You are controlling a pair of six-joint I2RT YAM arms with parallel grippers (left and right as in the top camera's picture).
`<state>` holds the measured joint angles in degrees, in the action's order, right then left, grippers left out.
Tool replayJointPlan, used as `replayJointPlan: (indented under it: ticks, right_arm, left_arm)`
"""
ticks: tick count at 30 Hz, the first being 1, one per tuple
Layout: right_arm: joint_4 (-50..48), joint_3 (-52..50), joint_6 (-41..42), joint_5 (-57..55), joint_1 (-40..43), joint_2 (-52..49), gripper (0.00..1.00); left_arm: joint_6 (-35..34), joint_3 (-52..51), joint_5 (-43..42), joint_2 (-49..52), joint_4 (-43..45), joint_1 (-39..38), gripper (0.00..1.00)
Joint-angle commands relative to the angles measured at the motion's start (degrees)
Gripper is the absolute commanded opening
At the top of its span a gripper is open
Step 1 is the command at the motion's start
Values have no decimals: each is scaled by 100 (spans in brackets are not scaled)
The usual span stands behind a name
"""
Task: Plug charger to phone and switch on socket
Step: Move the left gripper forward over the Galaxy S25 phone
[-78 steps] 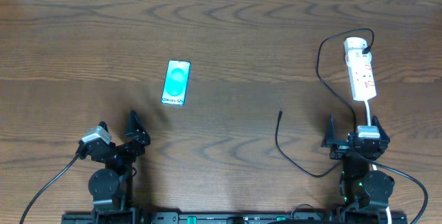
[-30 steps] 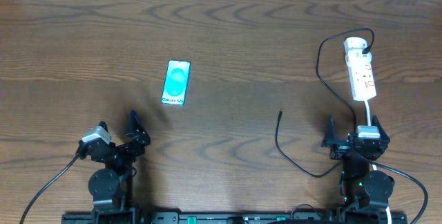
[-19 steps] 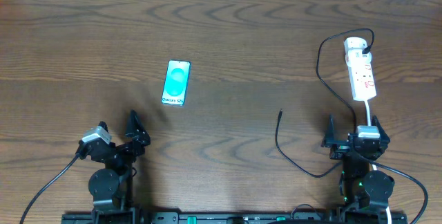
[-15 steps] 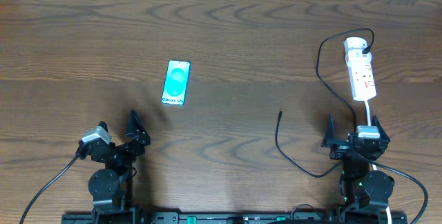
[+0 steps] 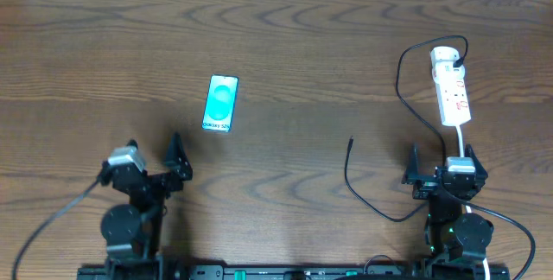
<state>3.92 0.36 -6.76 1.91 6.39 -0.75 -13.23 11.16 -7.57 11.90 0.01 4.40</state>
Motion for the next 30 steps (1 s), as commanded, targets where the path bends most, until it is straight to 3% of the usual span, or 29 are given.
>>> replayJointPlan:
  ticks: [1,10,18,26,30]
  right_arm:
    - [17,-4,-61,59,-81,-11,99]
    - [17,-4,-61,59,-83,-11,99]
    - [17,-4,-61,59,-81,-11,99]
    - [17,-4,-61,59,-83,-11,99]
    - [17,-4,-61,59,-83,-11,99]
  left_arm:
    - [361,946,-409,999,4,20,90]
    - [492,3292,-835,3759,-739,20,90]
    - [944,5512,-979,5700,-2881,13,90]
    - [1480,7079,-981,6951,-4675,-39,90]
    - [1641,7169,-979,7095,-4918,-151,90]
